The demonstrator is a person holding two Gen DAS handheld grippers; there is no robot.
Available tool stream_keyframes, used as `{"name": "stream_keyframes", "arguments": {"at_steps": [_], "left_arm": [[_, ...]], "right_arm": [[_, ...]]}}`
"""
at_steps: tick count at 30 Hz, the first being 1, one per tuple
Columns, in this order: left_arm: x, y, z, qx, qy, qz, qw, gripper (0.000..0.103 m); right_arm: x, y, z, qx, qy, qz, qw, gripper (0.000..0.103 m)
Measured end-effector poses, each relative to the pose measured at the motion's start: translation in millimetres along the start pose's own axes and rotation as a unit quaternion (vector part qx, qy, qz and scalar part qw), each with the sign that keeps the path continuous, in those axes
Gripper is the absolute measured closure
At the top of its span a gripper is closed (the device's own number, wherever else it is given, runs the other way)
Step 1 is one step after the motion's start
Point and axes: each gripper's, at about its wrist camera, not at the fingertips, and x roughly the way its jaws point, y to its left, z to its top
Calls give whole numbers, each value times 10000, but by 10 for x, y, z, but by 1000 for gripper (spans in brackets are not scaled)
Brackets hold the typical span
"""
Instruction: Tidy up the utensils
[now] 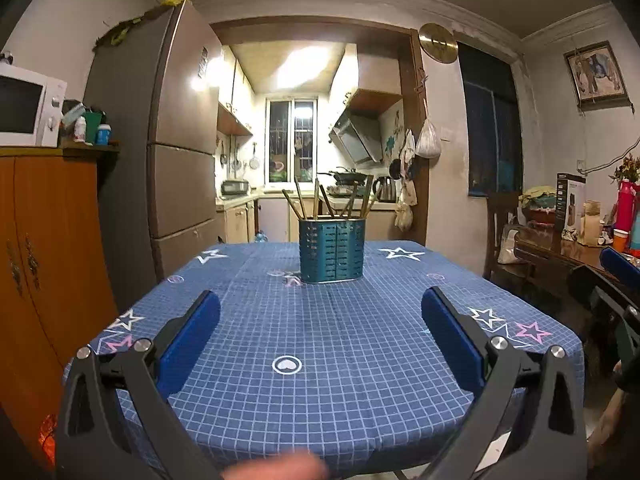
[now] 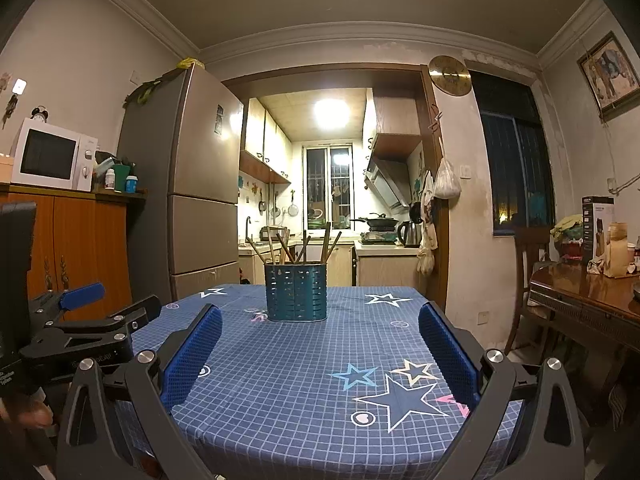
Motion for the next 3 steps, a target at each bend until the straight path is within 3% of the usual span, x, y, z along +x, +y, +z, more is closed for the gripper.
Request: {"name": "stream_keyframes", "arguments": {"at_steps": [3], "left_arm": [[-6,11,1,-31,5,25,10000,6]], "right_arm": [[-13,1,1,-13,-11,1,10000,5]]}}
